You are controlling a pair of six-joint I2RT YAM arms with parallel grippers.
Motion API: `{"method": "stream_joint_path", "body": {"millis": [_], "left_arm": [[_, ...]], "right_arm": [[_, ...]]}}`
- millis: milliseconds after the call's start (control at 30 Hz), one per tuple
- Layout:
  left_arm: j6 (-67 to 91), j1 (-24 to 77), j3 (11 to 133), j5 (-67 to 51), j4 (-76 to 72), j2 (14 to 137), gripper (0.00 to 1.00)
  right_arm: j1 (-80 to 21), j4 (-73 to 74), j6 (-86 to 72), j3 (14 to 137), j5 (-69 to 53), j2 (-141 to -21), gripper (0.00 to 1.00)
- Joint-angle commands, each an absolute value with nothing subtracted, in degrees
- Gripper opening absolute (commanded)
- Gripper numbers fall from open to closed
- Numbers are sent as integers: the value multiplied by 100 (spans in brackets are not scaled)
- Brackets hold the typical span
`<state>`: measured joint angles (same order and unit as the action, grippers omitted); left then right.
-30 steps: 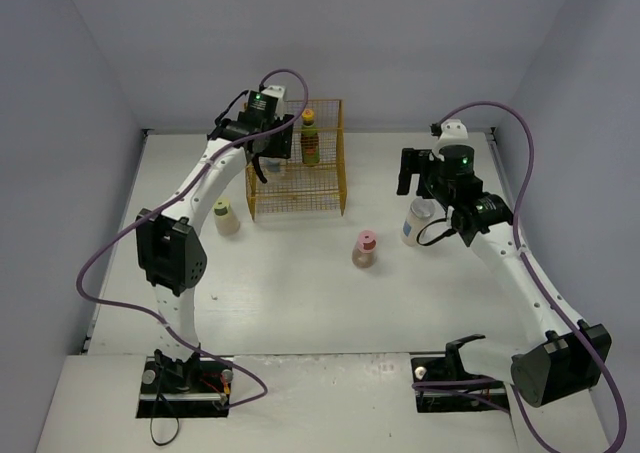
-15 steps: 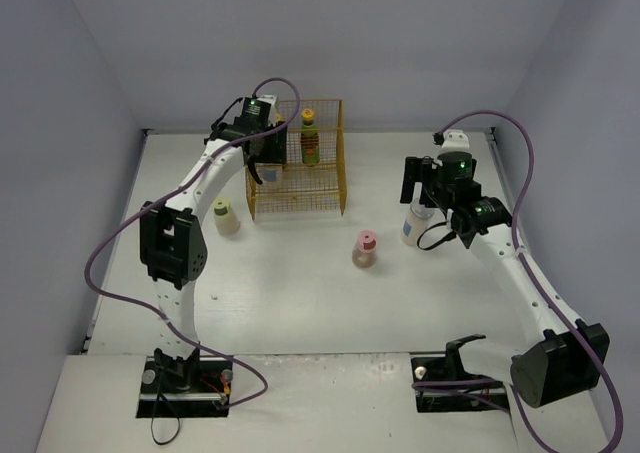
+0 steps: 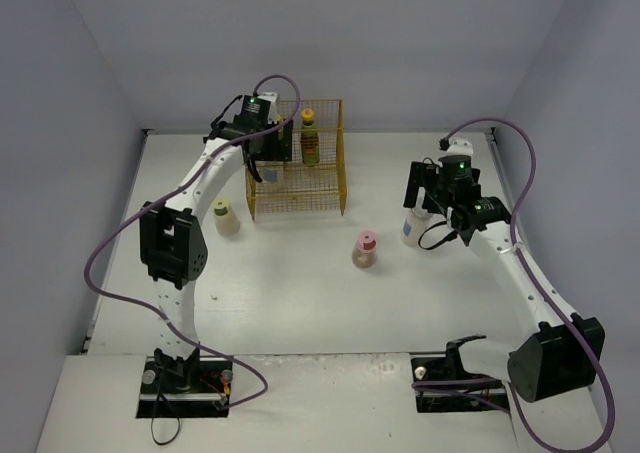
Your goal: Organize the condiment bottles
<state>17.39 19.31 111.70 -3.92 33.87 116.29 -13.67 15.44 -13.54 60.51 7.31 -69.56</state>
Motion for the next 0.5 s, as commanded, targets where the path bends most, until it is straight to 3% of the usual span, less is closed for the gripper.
{"method": "stream_joint_path", "body": {"millis": [0,300,467], "left_arm": [[1793,1881,11707,-466,3401,11145,80],[1802,1881,11707,-361,3770,10539,80],[1881,1881,11497,-281,4016,10196,80]], "right_arm": [[-1231,1512,-1582,6021,923,-7040,100],[-1108,1433,-1758,5959,475,-7400,97],[-1099,1380,-1872,5976,325,-7690,88]]}}
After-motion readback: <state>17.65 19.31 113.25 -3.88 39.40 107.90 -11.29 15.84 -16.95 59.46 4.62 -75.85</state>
